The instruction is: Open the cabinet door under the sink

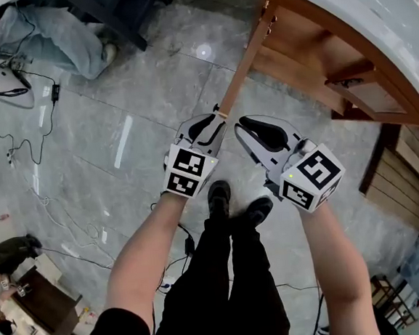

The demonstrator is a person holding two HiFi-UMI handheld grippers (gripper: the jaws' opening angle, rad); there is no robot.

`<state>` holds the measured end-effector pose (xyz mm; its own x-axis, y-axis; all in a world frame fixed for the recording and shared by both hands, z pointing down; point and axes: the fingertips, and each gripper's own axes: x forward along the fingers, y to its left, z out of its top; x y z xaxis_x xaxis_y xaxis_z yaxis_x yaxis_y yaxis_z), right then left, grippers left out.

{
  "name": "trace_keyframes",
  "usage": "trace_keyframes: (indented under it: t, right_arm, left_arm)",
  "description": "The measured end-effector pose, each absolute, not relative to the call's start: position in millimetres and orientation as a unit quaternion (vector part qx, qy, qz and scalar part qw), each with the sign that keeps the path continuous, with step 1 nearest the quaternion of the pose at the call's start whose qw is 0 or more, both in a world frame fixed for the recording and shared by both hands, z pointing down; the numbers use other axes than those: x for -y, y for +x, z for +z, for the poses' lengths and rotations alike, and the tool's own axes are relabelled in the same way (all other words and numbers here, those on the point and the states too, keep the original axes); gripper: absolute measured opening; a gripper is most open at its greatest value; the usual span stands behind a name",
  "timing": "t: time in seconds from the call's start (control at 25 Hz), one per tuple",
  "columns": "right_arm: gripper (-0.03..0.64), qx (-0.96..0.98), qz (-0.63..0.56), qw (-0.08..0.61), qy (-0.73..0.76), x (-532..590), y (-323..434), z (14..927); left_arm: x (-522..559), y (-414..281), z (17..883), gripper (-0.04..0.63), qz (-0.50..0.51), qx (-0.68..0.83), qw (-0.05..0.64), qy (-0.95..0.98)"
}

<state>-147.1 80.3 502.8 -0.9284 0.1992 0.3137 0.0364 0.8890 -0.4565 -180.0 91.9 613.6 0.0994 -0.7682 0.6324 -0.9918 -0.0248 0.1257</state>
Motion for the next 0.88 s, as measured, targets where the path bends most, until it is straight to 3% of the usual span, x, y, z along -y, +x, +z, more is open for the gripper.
trace_keyframes:
  t: [0.52, 0.88]
  right_arm:
    - [0.054, 0.962, 0.207, 0.175, 0.027, -41, -123, 462]
    - [0.046, 0.948, 0.202, 0.194, 0.15, 33, -50, 486]
  left_arm:
    - [-81, -118, 547, 0.071, 0.174, 0.616, 0.276, 0.717]
    - [-7, -60, 540, 0.055, 0.166, 0.568, 0.264, 0.762]
